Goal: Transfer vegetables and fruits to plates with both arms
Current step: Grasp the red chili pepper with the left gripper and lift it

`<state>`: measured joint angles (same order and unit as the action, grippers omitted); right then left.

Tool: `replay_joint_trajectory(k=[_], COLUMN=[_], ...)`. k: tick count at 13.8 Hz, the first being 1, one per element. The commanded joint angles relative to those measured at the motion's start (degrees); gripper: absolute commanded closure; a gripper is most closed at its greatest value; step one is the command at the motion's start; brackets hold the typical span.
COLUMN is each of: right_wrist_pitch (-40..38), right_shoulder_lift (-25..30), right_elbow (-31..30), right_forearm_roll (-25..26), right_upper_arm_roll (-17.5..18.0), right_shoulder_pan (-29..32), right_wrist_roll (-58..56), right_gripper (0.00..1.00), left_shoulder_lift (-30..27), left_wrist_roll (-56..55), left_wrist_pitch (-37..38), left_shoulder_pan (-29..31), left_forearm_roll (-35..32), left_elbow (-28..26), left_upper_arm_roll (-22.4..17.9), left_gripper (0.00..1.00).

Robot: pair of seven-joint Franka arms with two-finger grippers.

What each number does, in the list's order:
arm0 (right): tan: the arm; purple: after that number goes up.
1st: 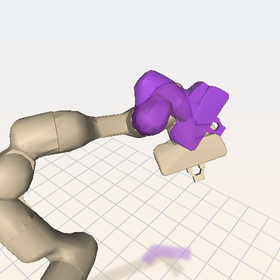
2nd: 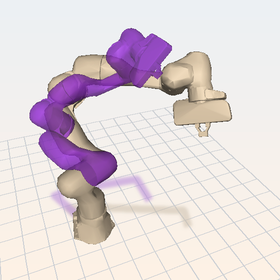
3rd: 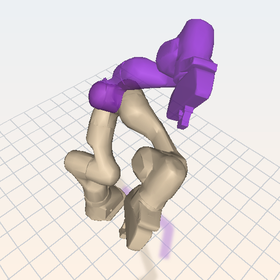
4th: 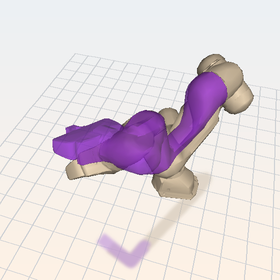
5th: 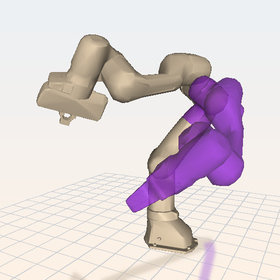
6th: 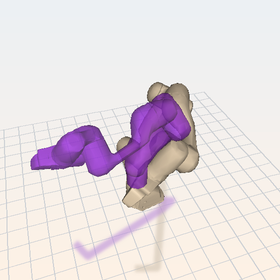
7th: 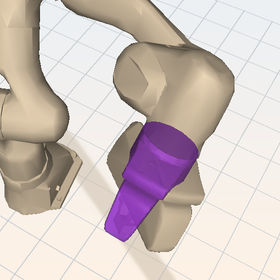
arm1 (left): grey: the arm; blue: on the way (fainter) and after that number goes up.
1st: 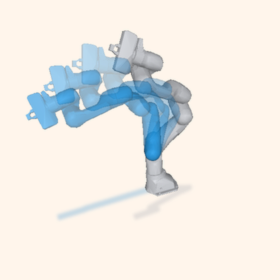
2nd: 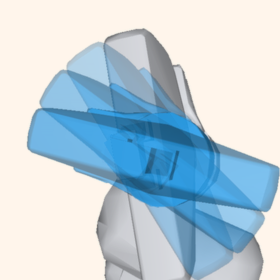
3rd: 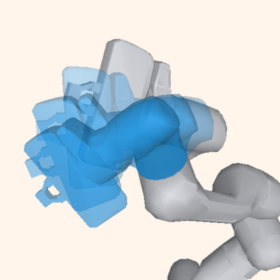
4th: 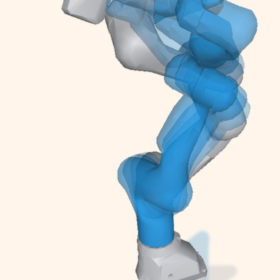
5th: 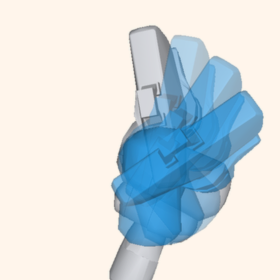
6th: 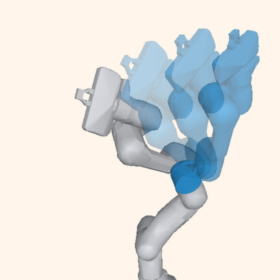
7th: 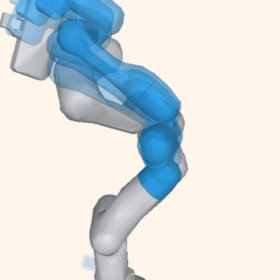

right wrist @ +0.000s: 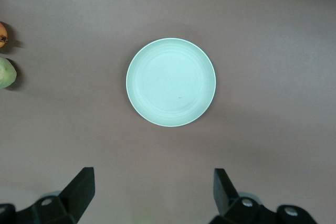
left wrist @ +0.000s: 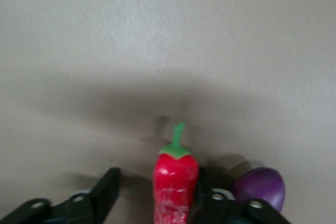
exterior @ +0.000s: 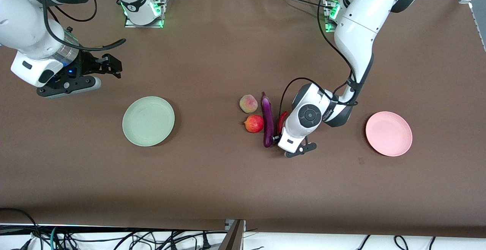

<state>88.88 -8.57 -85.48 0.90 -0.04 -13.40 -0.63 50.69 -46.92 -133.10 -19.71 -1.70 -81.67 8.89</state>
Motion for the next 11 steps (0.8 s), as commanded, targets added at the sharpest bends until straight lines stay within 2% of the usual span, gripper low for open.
replay_joint_trajectory(k=[1,2,4,10,11], right_wrist_pitch=[-0.5,-0.6,-0.6,-0.6,-0.6], right_shoulder_lift=[0.2,0.2,0.2,0.2,0.2], right_elbow=[0.2,0.2,0.2,0.2,0.2], right_forearm_roll=[0.4,0.4,0.2,0.2,0.2], right_upper_arm_roll=[0.0,0.0,0.0,0.0,0.0], right_shoulder_pan=[-0.1,-0.1,-0.1,-0.1,-0.1], right_wrist_roll=[0.1,0.1,0.1,0.2,0.2], right_gripper=[0.00,0.00,0.00,0.00,0.00], left_shoulder_lift=[0.1,-0.1,-1.8,-10.4,-11.2], left_wrist_roll=[0.0,0.3,3.8,23.9,27.4], left_wrist_pitch=[0.2,0.3,2.7,19.0,21.5], left_shoulder_pan=[-0.1,0.1,1.7,9.1,10.6], left_forearm_roll=[-1.5,-1.5,-1.5,-1.5,-1.5], left_elbow=[0.9,1.2,1.3,1.3,1.1], left_upper_arm_roll=[-0.4,-0.4,-0.4,-1.3,-2.5], left_gripper=[0.81,0.85,0.86,0.82,0.77])
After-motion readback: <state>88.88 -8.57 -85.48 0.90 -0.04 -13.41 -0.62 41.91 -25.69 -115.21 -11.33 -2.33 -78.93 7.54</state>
